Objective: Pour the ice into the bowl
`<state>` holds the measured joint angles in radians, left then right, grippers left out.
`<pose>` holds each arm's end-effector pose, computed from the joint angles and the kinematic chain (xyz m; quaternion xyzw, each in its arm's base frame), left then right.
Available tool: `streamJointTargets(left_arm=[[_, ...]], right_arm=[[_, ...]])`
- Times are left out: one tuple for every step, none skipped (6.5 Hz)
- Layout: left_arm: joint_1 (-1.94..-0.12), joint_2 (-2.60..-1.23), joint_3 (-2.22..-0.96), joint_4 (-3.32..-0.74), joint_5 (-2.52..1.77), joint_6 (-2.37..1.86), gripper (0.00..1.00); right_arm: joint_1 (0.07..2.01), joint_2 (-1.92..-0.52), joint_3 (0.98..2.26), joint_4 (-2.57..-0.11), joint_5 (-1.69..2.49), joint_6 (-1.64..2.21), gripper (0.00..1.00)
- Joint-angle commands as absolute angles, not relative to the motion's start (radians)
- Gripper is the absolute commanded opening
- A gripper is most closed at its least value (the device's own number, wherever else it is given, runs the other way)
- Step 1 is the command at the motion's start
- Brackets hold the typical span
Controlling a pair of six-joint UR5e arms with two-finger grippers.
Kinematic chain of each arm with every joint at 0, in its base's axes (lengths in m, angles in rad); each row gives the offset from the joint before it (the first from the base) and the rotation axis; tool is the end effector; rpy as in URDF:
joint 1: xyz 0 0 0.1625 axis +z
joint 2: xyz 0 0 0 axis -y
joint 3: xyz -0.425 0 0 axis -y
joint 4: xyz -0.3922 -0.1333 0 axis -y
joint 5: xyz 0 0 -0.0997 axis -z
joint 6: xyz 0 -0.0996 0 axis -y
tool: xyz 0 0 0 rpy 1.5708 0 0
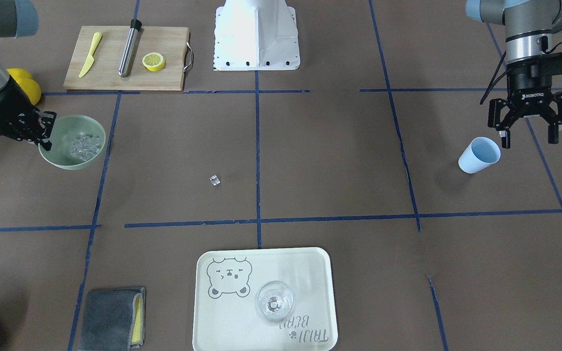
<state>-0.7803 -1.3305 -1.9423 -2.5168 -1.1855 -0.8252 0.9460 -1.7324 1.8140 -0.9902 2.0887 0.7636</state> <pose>0.1757 -0.4141 0.4799 0.4667 0.2503 -0.1128 0.8407 -0.1976 -0.4176 0.5569 0.0866 -0.3872 -0.0196 0.9177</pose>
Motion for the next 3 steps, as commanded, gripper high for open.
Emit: streamJointTargets(left_arm=[[-0.804, -1.341, -1.939, -2.452, -1.192, -0.818, 1.00], [-0.811, -1.367, -1.939, -2.424, -1.204, -0.816, 1.00], [-0.834, -1.367, -1.939, -2.381, -1.292, -0.813, 1.00]], right_arm=[[0.968, -1.764, 1.665, -0.814, 2.120, 0.753, 0.38], [0.994, -1.766, 1.652, -0.799, 2.156, 0.743, 0.99], [1.035, -1.782, 1.654, -0.813, 2.164, 0.671, 1.00]])
